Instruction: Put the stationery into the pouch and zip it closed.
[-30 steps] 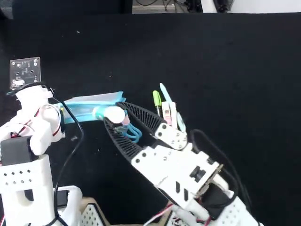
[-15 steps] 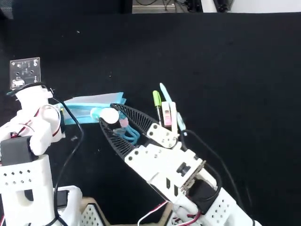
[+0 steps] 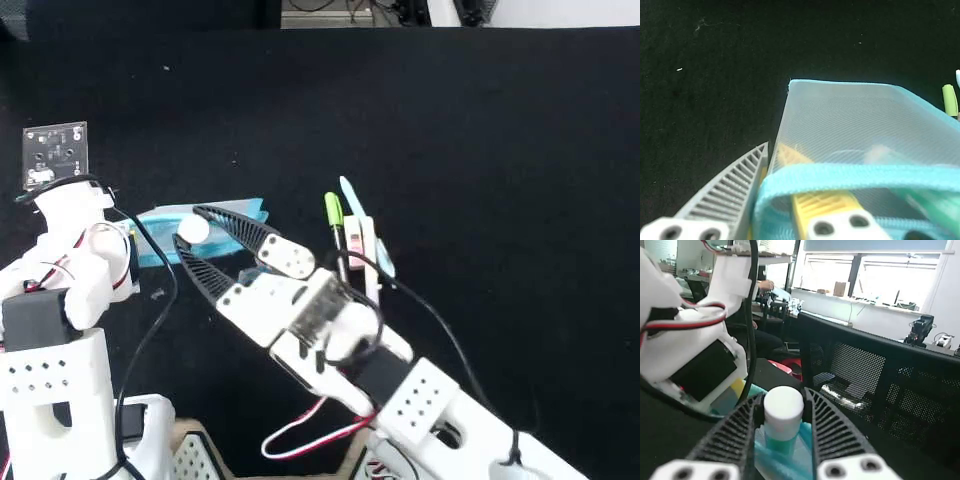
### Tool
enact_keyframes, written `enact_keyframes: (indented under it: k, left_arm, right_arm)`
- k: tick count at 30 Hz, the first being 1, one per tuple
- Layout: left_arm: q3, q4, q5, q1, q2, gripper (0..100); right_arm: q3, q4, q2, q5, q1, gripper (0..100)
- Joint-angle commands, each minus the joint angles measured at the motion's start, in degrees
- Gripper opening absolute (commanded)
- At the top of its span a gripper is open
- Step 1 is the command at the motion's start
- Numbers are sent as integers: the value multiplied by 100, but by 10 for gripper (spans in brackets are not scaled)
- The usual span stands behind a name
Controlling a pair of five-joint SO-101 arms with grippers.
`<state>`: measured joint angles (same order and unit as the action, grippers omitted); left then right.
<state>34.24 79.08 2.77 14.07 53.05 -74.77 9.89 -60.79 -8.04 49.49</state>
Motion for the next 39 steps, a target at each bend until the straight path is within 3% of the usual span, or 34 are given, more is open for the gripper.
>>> enact_keyframes:
  k: [1, 7, 14, 22, 31, 39]
  left_arm:
    - [154, -26, 44, 22, -18, 30]
    - [154, -26, 44, 22, -18, 30]
    - [154, -26, 44, 22, -18, 30]
    - [163, -26, 44, 22, -18, 30]
    - [163, -26, 44, 22, -18, 30]
    - [163, -26, 44, 22, -18, 30]
  right_arm:
    - [497, -448, 84, 53, 70, 42]
    - [1833, -2963, 75, 97, 70, 246]
    - [3354, -4774, -497, 97, -70, 247]
    - [3916, -6259, -1086, 97, -2321, 89]
    - [2738, -6514, 620, 105, -3921, 149]
    - [3459, -6321, 3257, 747, -4158, 152]
